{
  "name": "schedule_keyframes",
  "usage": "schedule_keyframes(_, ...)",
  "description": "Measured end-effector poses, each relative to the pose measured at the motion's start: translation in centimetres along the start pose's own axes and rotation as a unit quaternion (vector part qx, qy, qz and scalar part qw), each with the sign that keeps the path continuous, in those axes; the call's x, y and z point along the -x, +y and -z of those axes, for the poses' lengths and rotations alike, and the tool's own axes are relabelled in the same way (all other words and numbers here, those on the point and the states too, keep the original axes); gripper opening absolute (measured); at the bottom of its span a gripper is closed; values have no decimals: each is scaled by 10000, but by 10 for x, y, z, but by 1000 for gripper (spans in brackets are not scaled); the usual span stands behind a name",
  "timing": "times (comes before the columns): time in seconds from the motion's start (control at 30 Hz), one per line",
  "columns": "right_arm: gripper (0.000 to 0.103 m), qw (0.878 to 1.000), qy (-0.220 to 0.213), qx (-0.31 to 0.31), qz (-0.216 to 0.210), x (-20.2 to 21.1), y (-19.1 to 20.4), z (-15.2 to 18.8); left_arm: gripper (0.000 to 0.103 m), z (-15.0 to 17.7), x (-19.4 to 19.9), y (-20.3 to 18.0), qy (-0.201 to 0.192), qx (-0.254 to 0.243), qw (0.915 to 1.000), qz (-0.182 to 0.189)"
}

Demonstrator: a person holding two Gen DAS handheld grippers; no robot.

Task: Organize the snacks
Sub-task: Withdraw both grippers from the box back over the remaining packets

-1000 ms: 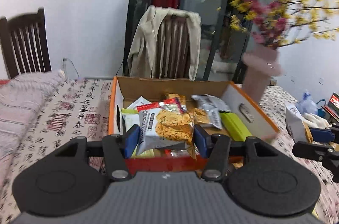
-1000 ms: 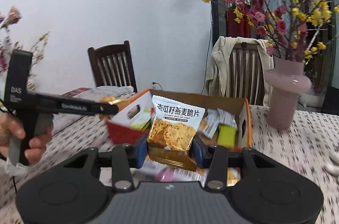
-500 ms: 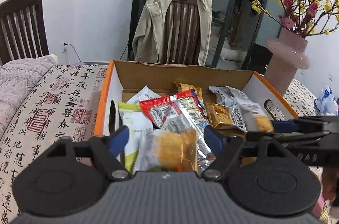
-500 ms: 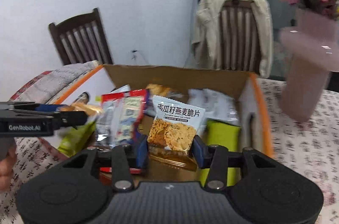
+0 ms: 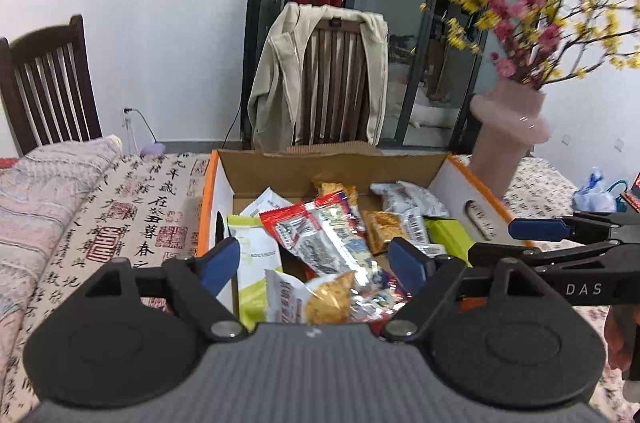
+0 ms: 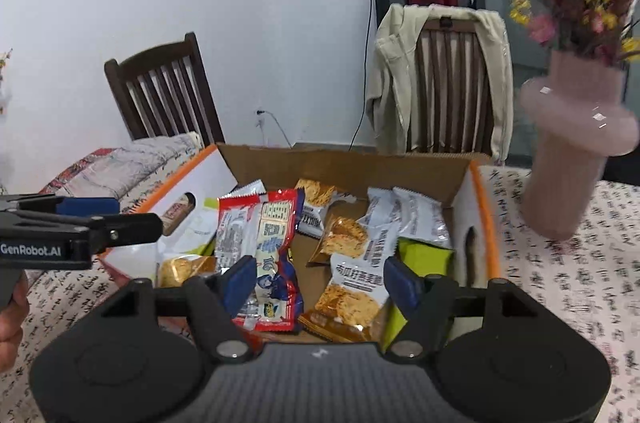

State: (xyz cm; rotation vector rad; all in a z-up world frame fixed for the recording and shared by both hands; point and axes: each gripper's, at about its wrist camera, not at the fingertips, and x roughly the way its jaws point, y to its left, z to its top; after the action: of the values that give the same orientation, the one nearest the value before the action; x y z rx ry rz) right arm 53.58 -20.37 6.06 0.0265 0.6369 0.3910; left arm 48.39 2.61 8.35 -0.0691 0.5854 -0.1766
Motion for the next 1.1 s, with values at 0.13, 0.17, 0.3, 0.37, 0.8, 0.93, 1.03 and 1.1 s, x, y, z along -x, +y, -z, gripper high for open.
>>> schedule_keyframes(0.13, 77, 9998, -201, 42, 72, 43, 3, 6, 97, 11, 42, -13, -174, 131, 9997, 54)
schedule_keyframes(0.17, 79, 9996, -258, 45, 79, 56, 3, 9, 98, 15, 54, -18, -217, 146, 9996, 49)
schedule_keyframes(0.3, 84, 9990, -427, 70, 147, 100, 11, 29, 102, 36, 102, -30, -378, 174, 9991, 37)
schedule_keyframes(0.37, 86, 9985, -501, 87, 197, 123, 16, 43, 103, 50, 128, -35, -482, 163, 9987, 44)
schedule_keyframes(0.8, 94, 9943, -982, -20, 419, 257, 36, 192, 103, 190, 265, -66, -939, 3, 9956, -78)
schedule_keyframes(0.93, 96, 9932, -1065, -137, 452, 285, 45, 236, 103, 232, 282, -69, -891, 69, 9957, -255)
schedule_keyframes(1.03, 96, 9933, -1027, -228, 482, 300, 52, 268, 103, 260, 289, -66, -728, 168, 9968, -295)
schedule_keyframes(1.1, 96, 9933, -1012, -231, 504, 309, 58, 286, 103, 276, 295, -64, -665, 196, 9971, -317)
